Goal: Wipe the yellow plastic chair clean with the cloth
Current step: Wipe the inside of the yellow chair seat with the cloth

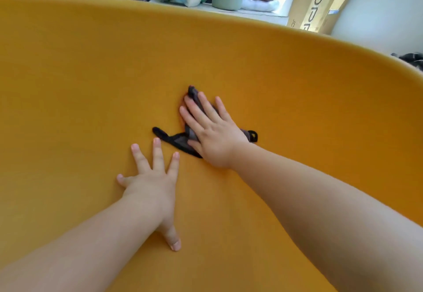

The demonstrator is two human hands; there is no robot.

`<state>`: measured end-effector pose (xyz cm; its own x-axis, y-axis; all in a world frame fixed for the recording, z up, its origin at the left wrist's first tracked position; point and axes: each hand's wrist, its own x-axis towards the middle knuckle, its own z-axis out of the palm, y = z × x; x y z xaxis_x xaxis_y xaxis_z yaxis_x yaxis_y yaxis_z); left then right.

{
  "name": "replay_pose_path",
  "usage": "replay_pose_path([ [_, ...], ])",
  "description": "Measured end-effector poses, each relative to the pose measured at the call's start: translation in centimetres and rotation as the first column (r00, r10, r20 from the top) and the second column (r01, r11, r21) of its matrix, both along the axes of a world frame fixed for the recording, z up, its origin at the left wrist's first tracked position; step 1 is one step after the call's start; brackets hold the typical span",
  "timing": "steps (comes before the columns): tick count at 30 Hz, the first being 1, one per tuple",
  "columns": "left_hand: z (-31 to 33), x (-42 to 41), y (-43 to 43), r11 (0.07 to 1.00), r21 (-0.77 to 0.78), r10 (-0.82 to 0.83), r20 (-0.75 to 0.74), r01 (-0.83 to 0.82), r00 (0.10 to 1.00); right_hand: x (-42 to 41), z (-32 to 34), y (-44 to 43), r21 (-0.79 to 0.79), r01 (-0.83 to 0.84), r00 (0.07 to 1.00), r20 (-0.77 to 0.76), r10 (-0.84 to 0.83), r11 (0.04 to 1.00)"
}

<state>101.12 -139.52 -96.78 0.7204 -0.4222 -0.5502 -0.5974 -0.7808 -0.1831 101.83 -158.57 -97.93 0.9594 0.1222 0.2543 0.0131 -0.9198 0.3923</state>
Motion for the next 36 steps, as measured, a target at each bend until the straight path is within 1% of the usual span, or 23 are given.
replay_pose_path([
  [2,0.0,0.1,0.2,1.0,0.0,-0.016,0.005,0.016,1.0,-2.6,-0.8,-2.3,-0.105,-0.106,0.985,-0.146,0.09,0.989],
  [3,-0.1,0.1,0.2,1.0,-0.005,-0.019,0.004,0.019,1.0,-3.5,0.1,-4.4,-0.152,-0.101,0.985,-0.154,0.077,0.983],
  [5,-0.1,0.1,0.2,1.0,-0.018,-0.019,0.01,0.019,1.0,-4.9,3.5,-8.5,-0.225,0.055,0.997,-0.046,-0.067,0.973],
  [7,-0.3,0.1,0.2,1.0,-0.025,-0.018,0.021,0.018,1.0,-5.7,6.9,-10.8,-0.235,0.297,0.955,0.074,-0.288,0.925],
  [9,-0.3,0.1,0.0,0.999,-0.028,-0.016,0.034,0.017,0.999,-5.9,7.1,-10.0,-0.162,0.442,0.895,0.154,-0.42,0.882],
  [10,-0.3,0.1,0.0,0.999,-0.029,-0.017,0.04,0.018,0.999,-5.9,6.2,-8.6,-0.078,0.48,0.87,0.169,-0.463,0.874],
  [11,-0.3,0.0,0.0,0.999,-0.032,-0.015,0.041,0.016,0.999,-6.1,4.6,-6.7,0.019,0.506,0.852,0.147,-0.503,0.863],
  [13,-0.3,-0.2,0.3,0.998,-0.054,-0.012,0.038,0.014,0.999,-7.1,0.7,-2.4,0.166,0.521,0.847,0.017,-0.531,0.837],
  [16,-0.3,-0.4,1.0,0.993,-0.114,-0.035,0.065,0.042,0.997,-9.6,-3.5,4.2,0.281,0.485,0.872,-0.232,-0.431,0.828],
  [18,-0.4,-0.7,2.3,0.983,-0.17,-0.049,0.085,0.063,0.995,-11.5,-4.1,7.3,0.3,0.445,0.87,-0.369,-0.328,0.844],
  [19,-0.6,-0.9,3.2,0.977,-0.202,-0.056,0.088,0.073,0.995,-12.8,-4.0,8.3,0.289,0.397,0.865,-0.435,-0.25,0.871],
  [20,-0.8,-1.3,4.3,0.969,-0.235,-0.057,0.093,0.078,0.994,-14.5,-3.7,9.1,0.28,0.322,0.854,-0.499,-0.15,0.904],
  [22,-1.5,-2.0,6.9,0.96,-0.265,-0.051,0.133,0.085,0.99,-18.4,-2.9,9.1,0.295,0.139,0.792,-0.606,0.072,0.945],
  [23,-1.8,-2.5,8.3,0.962,-0.259,-0.048,0.161,0.089,0.986,-19.8,-2.3,8.2,0.314,0.085,0.758,-0.636,0.144,0.946],
  [24,-2.0,-3.0,9.6,0.966,-0.245,-0.044,0.182,0.088,0.982,-20.3,-1.8,6.8,0.304,0.066,0.739,-0.655,0.158,0.95],
  [26,-2.1,-3.8,11.8,0.976,-0.203,-0.035,0.2,0.076,0.979,-19.1,-1.3,4.0,0.205,0.131,0.769,-0.639,0.031,0.97],
  [28,-1.8,-4.5,13.3,0.987,-0.148,-0.036,0.199,0.066,0.979,-16.6,-1.3,3.0,0.126,0.31,0.817,-0.543,-0.196,0.942],
  [30,-1.5,-4.8,14.6,0.992,-0.111,-0.035,0.205,0.059,0.978,-14.6,-2.5,4.7,0.152,0.469,0.818,-0.445,-0.363,0.87],
  [31,-1.2,-4.9,15.1,0.993,-0.101,-0.032,0.204,0.053,0.978,-14.4,-3.1,6.5,0.203,0.496,0.814,-0.446,-0.371,0.844],
  [32,-0.9,-5.0,15.6,0.994,-0.097,-0.025,0.199,0.045,0.98,-14.7,-3.6,8.7,0.257,0.482,0.816,-0.479,-0.323,0.838],
  [33,-0.7,-4.9,16.0,0.995,-0.099,-0.01,0.192,0.029,0.981,-15.6,-4.0,11.3,0.305,0.422,0.826,-0.518,-0.223,0.854],
  [35,-0.5,-4.6,16.7,0.993,-0.116,0.031,0.158,-0.012,0.987,-18.7,-3.9,16.9,0.413,0.216,0.818,-0.572,0.067,0.885],
  [36,-0.5,-4.5,17.0,0.991,-0.128,0.047,0.133,-0.03,0.99,-20.7,-3.4,19.3,0.473,0.105,0.78,-0.585,0.223,0.875],
])
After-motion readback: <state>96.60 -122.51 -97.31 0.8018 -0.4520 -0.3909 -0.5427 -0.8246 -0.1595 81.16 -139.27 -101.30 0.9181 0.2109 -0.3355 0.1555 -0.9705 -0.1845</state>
